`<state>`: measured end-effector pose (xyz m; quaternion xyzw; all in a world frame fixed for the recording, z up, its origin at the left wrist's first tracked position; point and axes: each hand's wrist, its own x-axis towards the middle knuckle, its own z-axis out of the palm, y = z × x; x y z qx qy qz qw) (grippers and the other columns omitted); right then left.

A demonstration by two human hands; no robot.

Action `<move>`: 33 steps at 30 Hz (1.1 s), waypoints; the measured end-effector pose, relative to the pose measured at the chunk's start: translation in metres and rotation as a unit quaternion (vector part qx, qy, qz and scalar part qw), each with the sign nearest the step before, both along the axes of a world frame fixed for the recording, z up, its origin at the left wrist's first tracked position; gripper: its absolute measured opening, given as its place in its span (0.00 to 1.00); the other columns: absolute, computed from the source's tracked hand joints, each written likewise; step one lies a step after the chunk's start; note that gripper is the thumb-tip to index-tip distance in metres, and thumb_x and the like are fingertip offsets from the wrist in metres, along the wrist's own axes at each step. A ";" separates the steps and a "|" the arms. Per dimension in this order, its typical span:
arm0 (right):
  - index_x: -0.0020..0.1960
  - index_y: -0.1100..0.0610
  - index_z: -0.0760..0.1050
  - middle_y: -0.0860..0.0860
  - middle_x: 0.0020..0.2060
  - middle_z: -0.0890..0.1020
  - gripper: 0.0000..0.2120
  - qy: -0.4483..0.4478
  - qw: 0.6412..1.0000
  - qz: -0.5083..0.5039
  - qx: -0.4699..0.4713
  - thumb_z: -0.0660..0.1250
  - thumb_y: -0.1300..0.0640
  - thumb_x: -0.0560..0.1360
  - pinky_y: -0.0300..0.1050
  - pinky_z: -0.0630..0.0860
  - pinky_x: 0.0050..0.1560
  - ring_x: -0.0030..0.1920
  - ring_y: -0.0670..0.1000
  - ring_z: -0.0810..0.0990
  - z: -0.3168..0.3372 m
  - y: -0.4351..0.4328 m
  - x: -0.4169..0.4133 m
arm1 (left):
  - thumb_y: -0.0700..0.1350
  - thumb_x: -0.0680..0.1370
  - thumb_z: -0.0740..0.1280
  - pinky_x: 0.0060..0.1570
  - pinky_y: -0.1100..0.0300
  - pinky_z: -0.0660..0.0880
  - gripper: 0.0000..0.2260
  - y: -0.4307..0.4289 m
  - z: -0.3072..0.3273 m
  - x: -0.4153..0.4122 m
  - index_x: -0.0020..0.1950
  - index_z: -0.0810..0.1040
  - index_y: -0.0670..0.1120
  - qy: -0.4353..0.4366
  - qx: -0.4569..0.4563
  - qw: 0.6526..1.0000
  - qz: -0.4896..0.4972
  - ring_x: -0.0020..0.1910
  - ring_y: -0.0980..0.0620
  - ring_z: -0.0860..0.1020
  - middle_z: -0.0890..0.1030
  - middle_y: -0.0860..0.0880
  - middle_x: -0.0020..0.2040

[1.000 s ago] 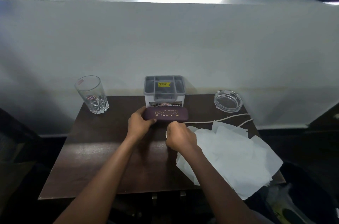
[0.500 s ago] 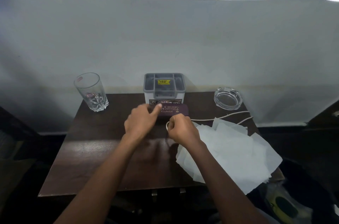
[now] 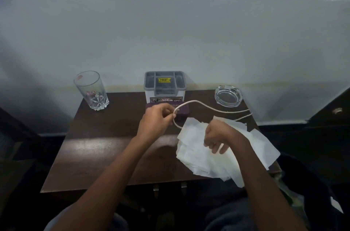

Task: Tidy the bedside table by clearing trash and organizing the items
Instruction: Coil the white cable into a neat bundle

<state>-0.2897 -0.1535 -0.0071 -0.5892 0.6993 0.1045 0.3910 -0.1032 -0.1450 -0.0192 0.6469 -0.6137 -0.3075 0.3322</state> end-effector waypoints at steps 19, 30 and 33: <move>0.60 0.64 0.64 0.66 0.53 0.75 0.17 -0.624 0.546 -0.556 -0.055 0.50 0.53 0.80 0.57 0.73 0.58 0.57 0.66 0.77 -0.005 0.001 -0.017 | 0.38 0.73 0.70 0.39 0.77 0.72 0.05 0.056 0.025 -0.007 0.47 0.82 0.45 0.146 -0.220 0.955 0.139 0.37 0.68 0.79 0.82 0.54 0.40; 0.46 0.61 0.71 0.55 0.28 0.77 0.11 -0.534 0.511 -0.606 -0.295 0.63 0.75 0.68 0.37 0.73 0.24 0.20 0.46 0.75 0.042 0.017 -0.012 | 0.40 0.75 0.69 0.36 0.65 0.73 0.05 0.114 0.025 -0.017 0.41 0.81 0.49 0.218 0.059 0.974 0.020 0.39 0.53 0.79 0.82 0.50 0.38; 0.42 0.61 0.70 0.53 0.21 0.76 0.11 -0.523 0.517 -0.578 -0.353 0.61 0.76 0.68 0.33 0.69 0.18 0.14 0.44 0.72 0.074 0.025 -0.020 | 0.42 0.76 0.67 0.35 0.69 0.71 0.05 0.125 0.040 -0.007 0.50 0.81 0.45 0.093 0.125 0.984 -0.085 0.39 0.58 0.77 0.81 0.52 0.42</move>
